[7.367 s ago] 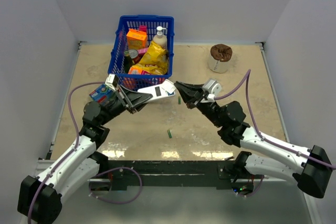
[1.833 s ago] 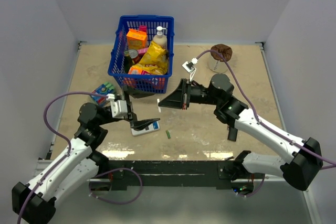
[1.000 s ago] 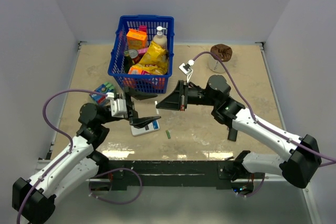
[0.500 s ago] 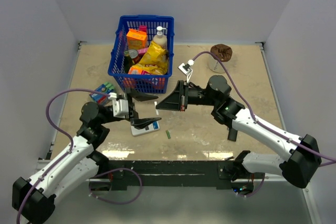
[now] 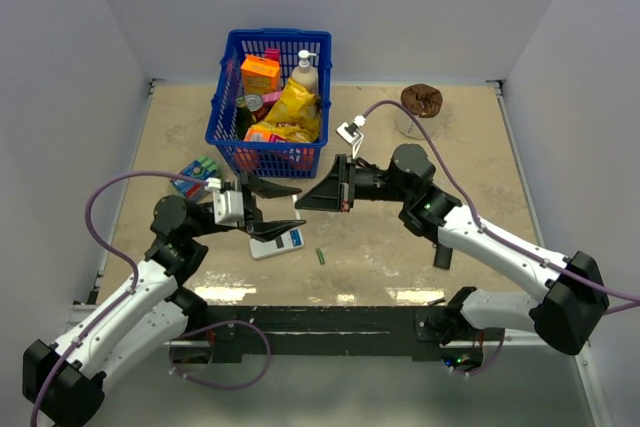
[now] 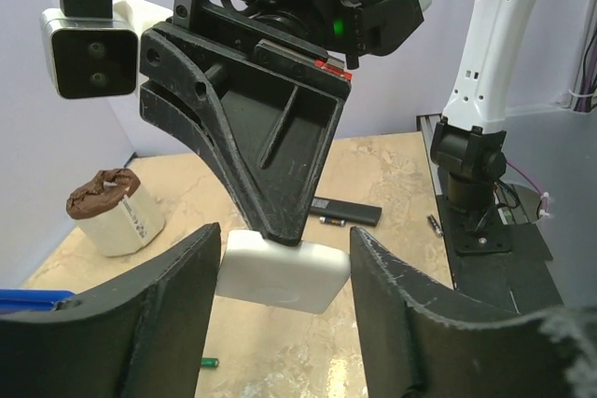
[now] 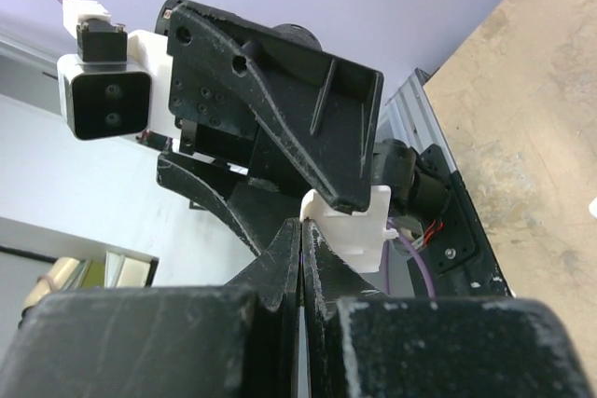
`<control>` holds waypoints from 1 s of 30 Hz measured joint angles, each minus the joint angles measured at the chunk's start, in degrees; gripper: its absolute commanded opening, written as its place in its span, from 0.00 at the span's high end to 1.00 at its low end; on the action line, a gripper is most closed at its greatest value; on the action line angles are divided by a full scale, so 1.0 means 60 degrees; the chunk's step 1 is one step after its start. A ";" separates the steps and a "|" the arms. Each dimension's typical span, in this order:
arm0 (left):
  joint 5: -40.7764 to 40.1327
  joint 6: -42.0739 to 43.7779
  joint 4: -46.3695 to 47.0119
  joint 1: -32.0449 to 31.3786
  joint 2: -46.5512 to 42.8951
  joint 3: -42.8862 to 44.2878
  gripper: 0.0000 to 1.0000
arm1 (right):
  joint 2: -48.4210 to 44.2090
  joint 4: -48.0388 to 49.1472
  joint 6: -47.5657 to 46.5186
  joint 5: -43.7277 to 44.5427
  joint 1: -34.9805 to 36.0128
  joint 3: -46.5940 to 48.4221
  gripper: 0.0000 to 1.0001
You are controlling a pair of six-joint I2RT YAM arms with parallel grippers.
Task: Load the batteries into the remote control
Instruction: Pick up the battery cover at the center of the board.
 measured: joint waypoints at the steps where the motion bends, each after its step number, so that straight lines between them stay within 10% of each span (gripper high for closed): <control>1: 0.0000 0.0004 -0.0004 0.0000 -0.0004 0.0000 0.47 | 0.0004 0.0015 0.0011 0.0004 0.0000 -0.0018 1.00; 5: -0.0007 0.0087 -0.0142 -0.0007 -0.0033 0.0000 0.55 | 0.0004 0.0007 0.0062 0.0004 0.0000 -0.0066 0.95; 16: -0.1650 0.0481 -0.2546 -0.0015 0.0463 0.0605 0.70 | -0.0284 -0.1519 -0.0769 0.0798 -0.0277 -0.0062 0.35; 30: -0.4630 0.1322 -0.7151 -0.0266 0.4186 0.2255 0.73 | -0.2725 -0.6247 -0.4087 0.6186 -0.0514 0.0047 0.32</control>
